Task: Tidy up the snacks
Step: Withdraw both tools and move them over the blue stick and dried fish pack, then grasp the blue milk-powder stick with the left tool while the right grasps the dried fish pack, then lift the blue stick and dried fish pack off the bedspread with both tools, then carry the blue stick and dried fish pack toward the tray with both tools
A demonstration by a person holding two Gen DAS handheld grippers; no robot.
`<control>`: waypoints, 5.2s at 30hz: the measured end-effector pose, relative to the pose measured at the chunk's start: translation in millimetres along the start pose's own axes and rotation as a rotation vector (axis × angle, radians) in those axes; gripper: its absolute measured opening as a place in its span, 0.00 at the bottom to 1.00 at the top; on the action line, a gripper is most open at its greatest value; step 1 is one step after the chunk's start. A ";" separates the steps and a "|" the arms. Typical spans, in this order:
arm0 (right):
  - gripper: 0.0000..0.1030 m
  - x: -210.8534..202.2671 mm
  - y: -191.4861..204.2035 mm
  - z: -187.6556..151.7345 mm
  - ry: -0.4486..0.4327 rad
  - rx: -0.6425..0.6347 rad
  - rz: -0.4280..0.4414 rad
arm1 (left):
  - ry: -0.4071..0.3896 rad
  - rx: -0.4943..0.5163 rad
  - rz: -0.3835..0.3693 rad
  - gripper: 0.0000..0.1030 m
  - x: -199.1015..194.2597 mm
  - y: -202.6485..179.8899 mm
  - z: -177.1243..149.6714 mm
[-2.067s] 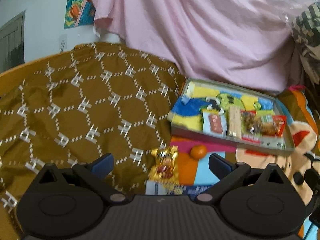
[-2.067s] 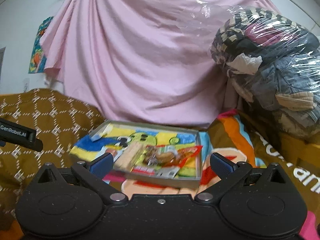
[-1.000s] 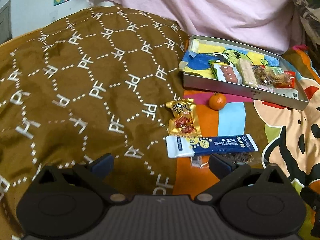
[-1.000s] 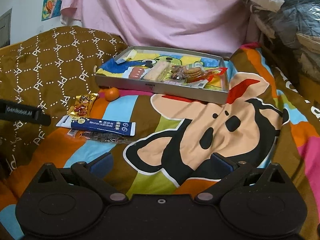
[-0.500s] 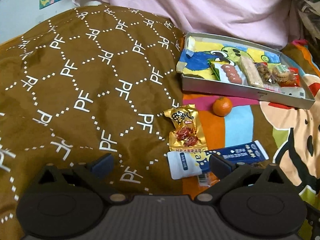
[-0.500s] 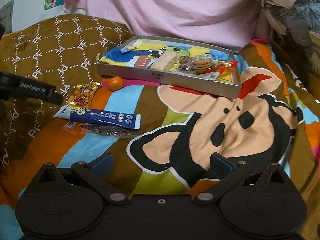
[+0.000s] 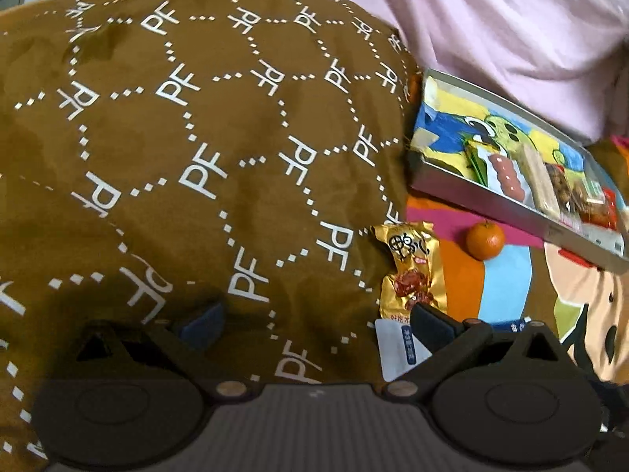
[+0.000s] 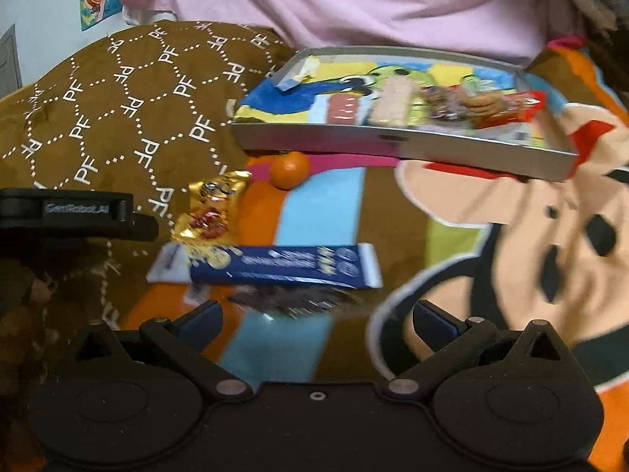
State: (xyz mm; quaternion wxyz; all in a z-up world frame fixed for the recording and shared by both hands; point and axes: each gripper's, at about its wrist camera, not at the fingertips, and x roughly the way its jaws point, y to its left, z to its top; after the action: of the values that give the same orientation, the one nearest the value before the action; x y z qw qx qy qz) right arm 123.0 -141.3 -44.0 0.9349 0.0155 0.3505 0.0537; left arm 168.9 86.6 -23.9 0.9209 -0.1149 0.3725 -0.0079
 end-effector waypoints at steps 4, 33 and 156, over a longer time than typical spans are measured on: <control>0.99 27.5 18.6 7.8 0.038 0.054 -0.021 | -0.001 -0.017 -0.009 1.00 1.1 1.8 2.8; 0.99 12.6 -32.7 -4.1 0.043 -0.424 0.176 | -0.023 0.399 -0.211 1.00 6.3 -64.2 -0.7; 0.46 -47.0 -28.7 -48.5 -0.029 -0.634 -0.123 | 0.215 0.524 -0.044 0.30 -28.5 -137.8 -82.3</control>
State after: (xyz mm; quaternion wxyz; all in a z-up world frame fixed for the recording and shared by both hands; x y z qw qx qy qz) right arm 58.6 -175.5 -51.8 0.8995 -0.2970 0.3032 0.1035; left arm 101.5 -61.7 -31.7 0.8739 0.1207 0.4508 -0.1361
